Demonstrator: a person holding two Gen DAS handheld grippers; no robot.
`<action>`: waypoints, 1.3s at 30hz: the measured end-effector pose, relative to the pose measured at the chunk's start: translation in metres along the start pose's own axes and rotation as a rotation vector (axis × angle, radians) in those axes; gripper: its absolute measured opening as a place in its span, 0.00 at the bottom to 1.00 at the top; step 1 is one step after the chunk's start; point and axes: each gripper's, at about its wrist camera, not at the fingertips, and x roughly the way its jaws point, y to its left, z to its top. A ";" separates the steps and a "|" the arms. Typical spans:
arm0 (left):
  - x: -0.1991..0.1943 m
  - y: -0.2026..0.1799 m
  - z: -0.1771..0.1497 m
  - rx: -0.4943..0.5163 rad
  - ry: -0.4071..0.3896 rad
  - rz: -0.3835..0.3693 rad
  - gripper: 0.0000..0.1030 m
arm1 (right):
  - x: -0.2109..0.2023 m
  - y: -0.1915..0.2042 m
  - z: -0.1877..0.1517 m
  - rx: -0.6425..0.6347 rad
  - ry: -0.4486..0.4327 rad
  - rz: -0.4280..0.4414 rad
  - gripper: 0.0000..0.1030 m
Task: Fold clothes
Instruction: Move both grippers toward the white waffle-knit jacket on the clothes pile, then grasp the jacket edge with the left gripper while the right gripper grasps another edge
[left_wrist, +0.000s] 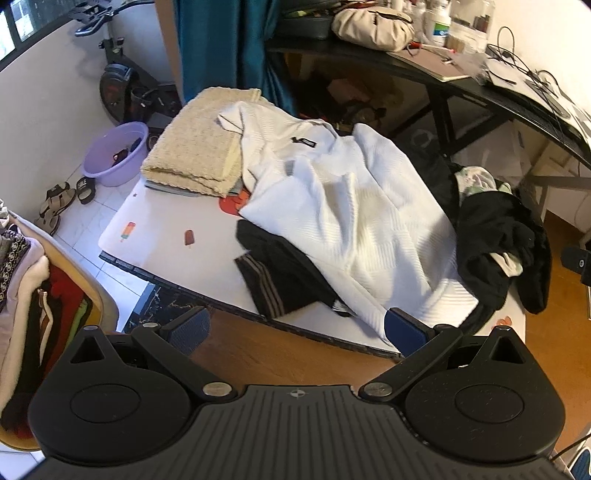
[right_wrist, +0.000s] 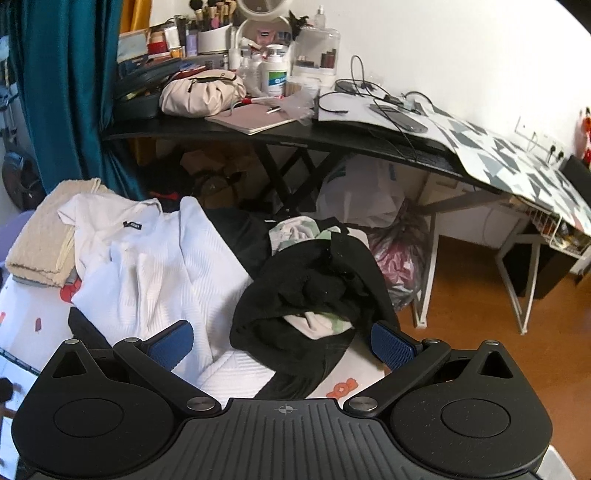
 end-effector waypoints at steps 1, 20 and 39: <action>0.001 0.003 0.000 -0.003 0.001 0.003 1.00 | 0.002 0.001 0.001 -0.005 0.000 0.000 0.99; 0.067 0.011 0.059 -0.047 0.045 0.097 1.00 | 0.097 0.020 0.050 -0.042 0.047 0.043 0.99; 0.261 -0.072 0.131 0.057 0.272 0.076 1.00 | 0.302 0.035 0.106 -0.150 0.140 0.158 0.99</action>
